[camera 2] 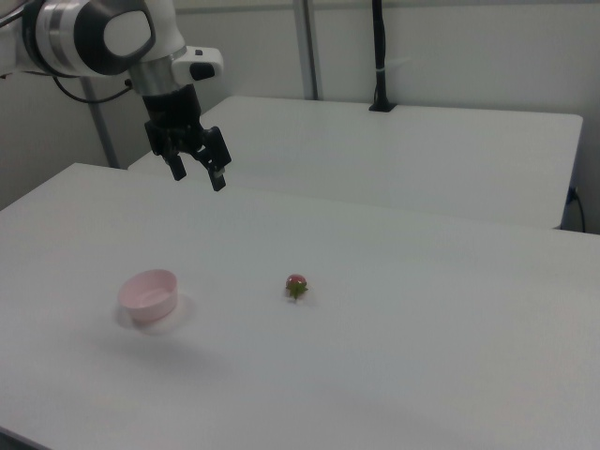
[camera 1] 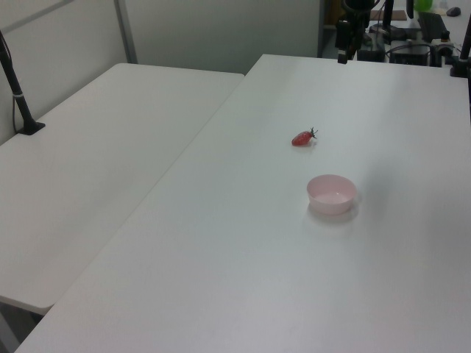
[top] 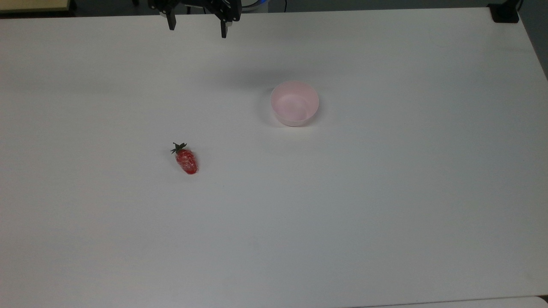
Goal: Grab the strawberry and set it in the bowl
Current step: 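Move the open gripper toward the red strawberry, then lower the gripper over the strawberry and close on it, then lift the held strawberry and carry it over the pink bowl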
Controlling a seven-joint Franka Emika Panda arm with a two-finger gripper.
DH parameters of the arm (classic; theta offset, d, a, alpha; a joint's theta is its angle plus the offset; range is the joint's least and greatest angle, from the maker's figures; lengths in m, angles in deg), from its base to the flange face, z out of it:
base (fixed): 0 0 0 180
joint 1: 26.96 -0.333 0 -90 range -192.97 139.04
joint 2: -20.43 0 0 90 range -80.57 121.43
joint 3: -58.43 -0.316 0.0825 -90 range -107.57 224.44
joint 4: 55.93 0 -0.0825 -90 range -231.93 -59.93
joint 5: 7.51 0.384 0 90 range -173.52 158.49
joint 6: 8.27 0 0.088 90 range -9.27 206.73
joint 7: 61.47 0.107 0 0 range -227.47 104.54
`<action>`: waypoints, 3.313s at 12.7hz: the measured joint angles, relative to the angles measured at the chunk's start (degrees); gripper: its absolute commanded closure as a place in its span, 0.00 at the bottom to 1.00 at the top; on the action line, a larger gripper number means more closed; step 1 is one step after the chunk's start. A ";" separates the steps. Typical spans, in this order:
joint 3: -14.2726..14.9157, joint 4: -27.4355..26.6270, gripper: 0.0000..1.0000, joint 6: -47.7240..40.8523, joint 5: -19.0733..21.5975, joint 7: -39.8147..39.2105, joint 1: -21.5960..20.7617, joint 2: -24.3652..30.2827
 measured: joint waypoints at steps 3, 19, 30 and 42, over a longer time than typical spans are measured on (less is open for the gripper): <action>0.00 -0.01 0.00 0.00 0.00 0.00 0.00 -0.27; 0.85 -0.50 0.00 6.57 -0.07 -8.93 5.42 -6.96; 0.33 -1.60 0.00 32.48 -1.21 -8.89 7.86 -25.52; -2.45 -2.46 0.47 34.86 -1.21 -8.76 7.67 -29.34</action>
